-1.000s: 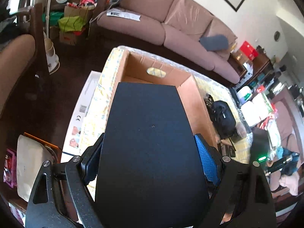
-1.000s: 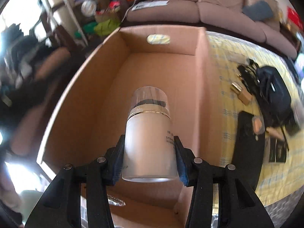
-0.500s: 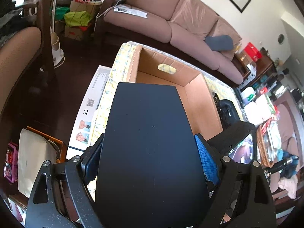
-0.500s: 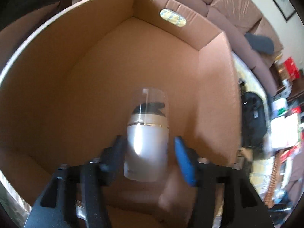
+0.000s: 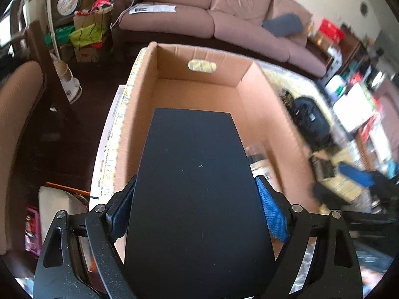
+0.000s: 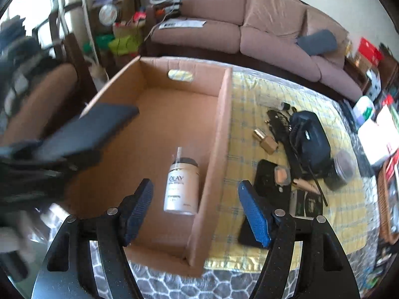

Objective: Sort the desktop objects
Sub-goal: 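Release the tablet with the left tool while the right tool releases the bottle into the box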

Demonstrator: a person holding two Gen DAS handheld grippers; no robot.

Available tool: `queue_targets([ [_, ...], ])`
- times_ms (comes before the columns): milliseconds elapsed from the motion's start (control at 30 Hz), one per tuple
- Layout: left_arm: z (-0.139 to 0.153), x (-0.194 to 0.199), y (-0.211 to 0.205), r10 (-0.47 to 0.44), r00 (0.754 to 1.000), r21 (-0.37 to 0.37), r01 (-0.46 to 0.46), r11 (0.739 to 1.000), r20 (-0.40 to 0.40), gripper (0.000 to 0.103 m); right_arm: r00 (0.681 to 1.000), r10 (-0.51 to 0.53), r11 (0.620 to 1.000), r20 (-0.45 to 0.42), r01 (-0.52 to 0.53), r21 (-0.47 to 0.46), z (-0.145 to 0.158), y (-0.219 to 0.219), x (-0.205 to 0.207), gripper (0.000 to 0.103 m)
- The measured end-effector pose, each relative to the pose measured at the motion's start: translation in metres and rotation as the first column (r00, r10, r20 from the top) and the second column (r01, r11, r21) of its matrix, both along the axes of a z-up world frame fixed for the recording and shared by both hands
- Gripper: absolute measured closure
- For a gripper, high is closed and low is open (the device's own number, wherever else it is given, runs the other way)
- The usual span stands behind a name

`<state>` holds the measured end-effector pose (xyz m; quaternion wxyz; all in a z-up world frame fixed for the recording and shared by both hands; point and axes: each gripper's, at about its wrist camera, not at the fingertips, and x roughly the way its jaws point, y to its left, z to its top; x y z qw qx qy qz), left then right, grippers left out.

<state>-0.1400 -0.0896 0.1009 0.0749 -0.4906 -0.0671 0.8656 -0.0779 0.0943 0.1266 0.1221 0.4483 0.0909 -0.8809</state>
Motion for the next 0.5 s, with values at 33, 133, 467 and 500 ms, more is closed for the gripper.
queue_targets([
  [33,-0.004,-0.002,0.005,-0.003,1.0,-0.024,0.003,1.0,0.003,0.016,1.0,-0.007,1.0,-0.004,0.007,-0.02,0.004,0.009,0.003,0.03],
  [133,-0.016,-0.006,0.018,-0.004,1.0,-0.08,0.005,0.997,0.016,0.016,1.0,-0.019,0.998,-0.006,0.019,-0.063,0.007,0.02,0.009,0.03],
  [467,-0.043,-0.016,0.034,0.006,0.999,-0.204,0.004,0.979,0.046,0.016,0.996,-0.08,0.984,0.027,0.084,-0.159,-0.005,0.068,0.021,0.029],
  [500,-0.044,-0.017,0.036,0.007,0.999,-0.207,0.003,0.978,0.049,0.016,0.996,-0.082,0.983,0.029,0.086,-0.165,-0.007,0.072,0.021,0.029],
])
